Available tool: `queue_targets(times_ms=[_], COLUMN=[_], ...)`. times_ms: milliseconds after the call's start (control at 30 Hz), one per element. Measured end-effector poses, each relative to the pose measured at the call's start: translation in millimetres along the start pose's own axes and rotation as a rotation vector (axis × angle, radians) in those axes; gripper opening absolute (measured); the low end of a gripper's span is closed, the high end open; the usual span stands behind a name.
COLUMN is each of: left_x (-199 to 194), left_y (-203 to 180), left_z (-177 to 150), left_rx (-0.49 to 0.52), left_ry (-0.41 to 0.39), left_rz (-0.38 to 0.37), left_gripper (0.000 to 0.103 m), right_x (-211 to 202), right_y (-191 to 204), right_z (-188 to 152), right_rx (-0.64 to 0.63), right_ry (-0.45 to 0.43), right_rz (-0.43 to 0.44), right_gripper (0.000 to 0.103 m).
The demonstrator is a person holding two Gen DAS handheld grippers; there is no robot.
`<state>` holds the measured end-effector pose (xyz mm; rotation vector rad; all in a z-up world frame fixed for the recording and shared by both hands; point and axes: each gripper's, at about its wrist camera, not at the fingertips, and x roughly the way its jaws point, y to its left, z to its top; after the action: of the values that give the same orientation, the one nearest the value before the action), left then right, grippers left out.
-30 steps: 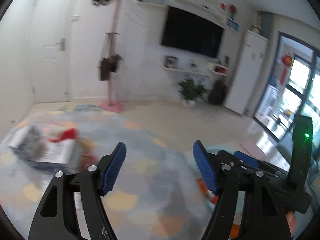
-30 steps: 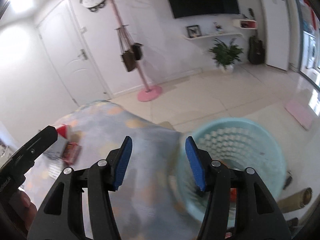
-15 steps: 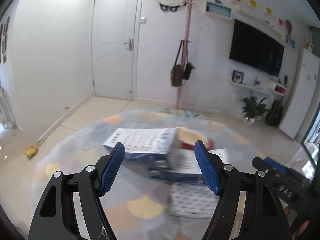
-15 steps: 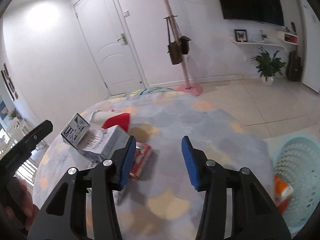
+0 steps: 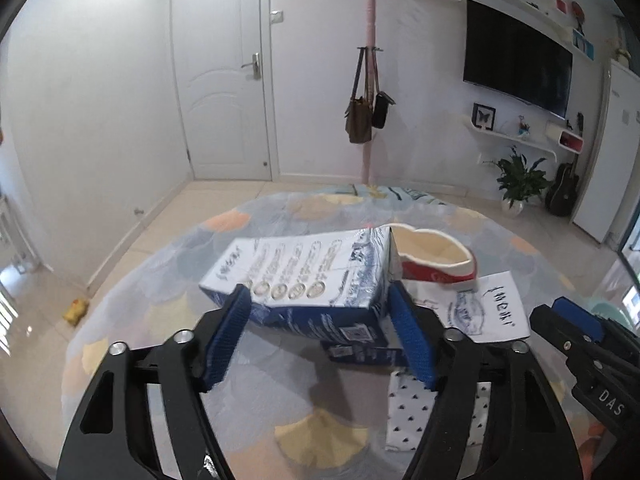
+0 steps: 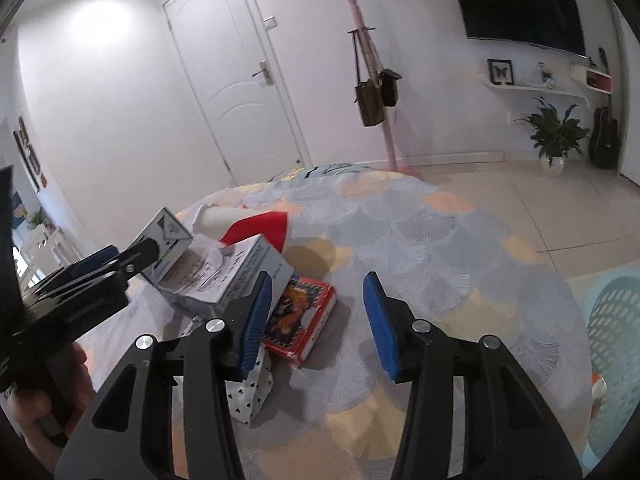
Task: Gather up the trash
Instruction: 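Move both open tools back toward the milk cartons on the table, then grasp a blue-and-white milk carton with the left tool while the right tool grasps a white milk carton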
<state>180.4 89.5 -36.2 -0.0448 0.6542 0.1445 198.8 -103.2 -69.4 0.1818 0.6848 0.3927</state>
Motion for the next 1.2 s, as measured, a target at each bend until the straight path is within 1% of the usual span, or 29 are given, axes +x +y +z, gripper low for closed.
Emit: queue_targets(times_ms=[100,133,167,233,300,433,567,633,667,733,800,867,900,967,1033,1067,1100,1133,1200], left_x=[-3.2,-5.9,-10.3,-15.7,-20.1,-27.4,-36.8,-39.2,-39.7,-36.7,-29.8,-17.9,-9.5,4.5,13.8,20.5,23.3,25.9,31.4], left_y=[15.9,22.3,31.8,46.3,62.4,93.4,127.0,135.6,136.1,132.6,123.1,108.4,98.7,83.9,74.9,70.8,69.4,68.5,67.5], left_z=[-5.6,-8.0,-11.6,-17.2,-24.7,-38.4,-53.2,-51.4,-48.1,-33.8,-20.2,-9.6,-5.8,-4.2,-5.8,-6.1,-5.9,-4.4,-0.2], left_rx=[-0.024,-0.034,-0.050,-0.071,-0.086,-0.112,-0.218,-0.256,-0.265,-0.277,-0.276,-0.257,-0.246,-0.217,-0.196,-0.184,-0.179,-0.178,-0.166], left_ry=[0.012,0.015,0.019,0.028,0.040,0.068,0.086,0.076,0.074,0.074,0.076,0.098,0.117,0.146,0.160,0.174,0.179,0.179,0.192], left_rz=[0.002,0.001,-0.004,-0.001,0.007,0.036,0.019,0.005,-0.002,-0.012,-0.039,-0.057,-0.054,-0.025,0.007,0.035,0.044,0.044,0.060], left_gripper=[0.061,0.060,0.060,0.060,0.061,0.060,0.060,0.063,0.065,0.075,0.076,0.077,0.080,0.080,0.080,0.080,0.082,0.082,0.082], right_x=[0.9,2.3,4.2,6.1,6.8,4.5,-1.9,-3.4,-3.5,-5.3,-8.5,-11.2,-11.6,-9.5,-2.6,3.2,6.9,11.0,16.1], right_y=[10.4,12.9,15.1,19.5,25.1,37.1,57.3,70.3,76.5,88.3,94.2,92.9,88.5,80.3,72.4,69.4,67.2,65.8,65.6], right_z=[-0.9,-0.9,-1.0,-1.7,-2.6,-5.5,-10.3,-15.4,-17.9,-23.9,-26.7,-23.4,-18.2,-8.6,0.6,5.0,7.8,11.0,14.0], right_rx=[-0.040,-0.048,-0.055,-0.071,-0.092,-0.126,-0.170,-0.203,-0.221,-0.259,-0.272,-0.263,-0.247,-0.229,-0.226,-0.230,-0.232,-0.238,-0.249], right_ry=[0.001,0.005,0.015,0.026,0.033,0.051,0.059,0.074,0.083,0.099,0.101,0.088,0.072,0.064,0.070,0.085,0.092,0.094,0.105], right_rz=[-0.025,-0.024,-0.014,-0.023,-0.015,0.036,0.087,0.124,0.136,0.165,0.182,0.173,0.152,0.137,0.121,0.112,0.110,0.117,0.139], right_gripper=[0.044,0.036,0.032,0.030,0.026,0.026,0.026,0.026,0.026,0.026,0.026,0.026,0.026,0.026,0.031,0.045,0.056,0.059,0.059])
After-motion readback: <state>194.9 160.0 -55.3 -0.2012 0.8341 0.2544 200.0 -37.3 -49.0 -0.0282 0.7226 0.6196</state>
